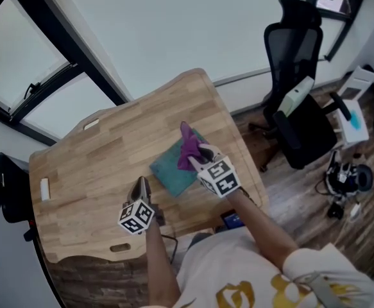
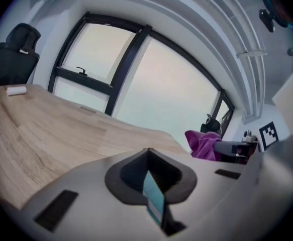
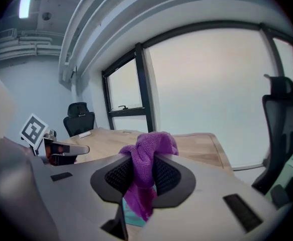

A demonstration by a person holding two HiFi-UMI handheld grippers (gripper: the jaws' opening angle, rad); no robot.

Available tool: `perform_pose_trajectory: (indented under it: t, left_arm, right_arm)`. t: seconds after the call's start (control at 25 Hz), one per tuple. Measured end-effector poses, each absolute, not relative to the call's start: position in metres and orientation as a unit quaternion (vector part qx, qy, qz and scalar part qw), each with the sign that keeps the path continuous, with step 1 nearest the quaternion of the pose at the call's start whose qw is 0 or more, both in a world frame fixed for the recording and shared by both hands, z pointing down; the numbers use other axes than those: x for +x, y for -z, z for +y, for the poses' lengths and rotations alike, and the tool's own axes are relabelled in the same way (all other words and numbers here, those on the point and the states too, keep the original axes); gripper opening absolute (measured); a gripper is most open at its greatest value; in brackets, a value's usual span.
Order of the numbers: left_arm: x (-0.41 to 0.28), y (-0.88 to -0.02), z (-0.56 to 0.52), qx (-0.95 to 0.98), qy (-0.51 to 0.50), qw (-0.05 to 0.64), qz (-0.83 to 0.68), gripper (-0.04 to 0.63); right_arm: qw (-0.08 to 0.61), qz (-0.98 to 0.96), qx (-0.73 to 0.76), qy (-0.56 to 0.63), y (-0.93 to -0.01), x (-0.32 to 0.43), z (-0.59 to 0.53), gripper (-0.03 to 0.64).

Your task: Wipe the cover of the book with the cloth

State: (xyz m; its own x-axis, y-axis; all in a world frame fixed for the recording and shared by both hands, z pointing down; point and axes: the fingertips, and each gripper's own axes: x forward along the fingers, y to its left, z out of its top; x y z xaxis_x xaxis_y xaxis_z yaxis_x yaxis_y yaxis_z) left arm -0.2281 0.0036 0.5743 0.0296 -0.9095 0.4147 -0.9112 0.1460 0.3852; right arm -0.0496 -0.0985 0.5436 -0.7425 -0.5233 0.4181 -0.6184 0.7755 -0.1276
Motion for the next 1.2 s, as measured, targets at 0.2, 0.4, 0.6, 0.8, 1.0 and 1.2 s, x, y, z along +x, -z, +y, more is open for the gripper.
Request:
perform_pose_trajectory:
  t: [0.2,0.4,0.6,0.8,1.0,1.2]
  left_arm:
    - [-0.216,-0.532,0.017,0.677,-0.016,0.235,-0.697,0.002]
    - [-0.21,-0.499,0.035,0.683,-0.018,0.191,-0.705,0.002]
    - [-0.2,-0.476,0.05,0.688,-0.012,0.16,-0.708,0.002]
    - [-0.188,-0.47,0.055,0.697,-0.007,0.148,-0.701,0.002]
    - [-0.182,-0.466,0.059,0.703,-0.008,0.141,-0.697,0.002]
    - [-0.177,-0.465,0.06,0.711,-0.004,0.142,-0.689,0.002]
  right_arm:
    - [0.185,-0.918,0.337,-0.102,-0.529,-0.039,-0.074,0.075]
    - [0.167,-0.921,0.343,-0.079,-0.499,-0.042,-0.046,0.075]
    - [0.15,-0.92,0.358,-0.051,-0.477,-0.036,-0.028,0.075]
    - [0.148,-0.918,0.366,-0.035,-0.471,-0.028,-0.007,0.075]
    - [0.14,-0.92,0.365,-0.029,-0.467,-0.026,0.004,0.075]
    - [0.138,-0.919,0.369,-0.027,-0.466,-0.025,0.009,0.075]
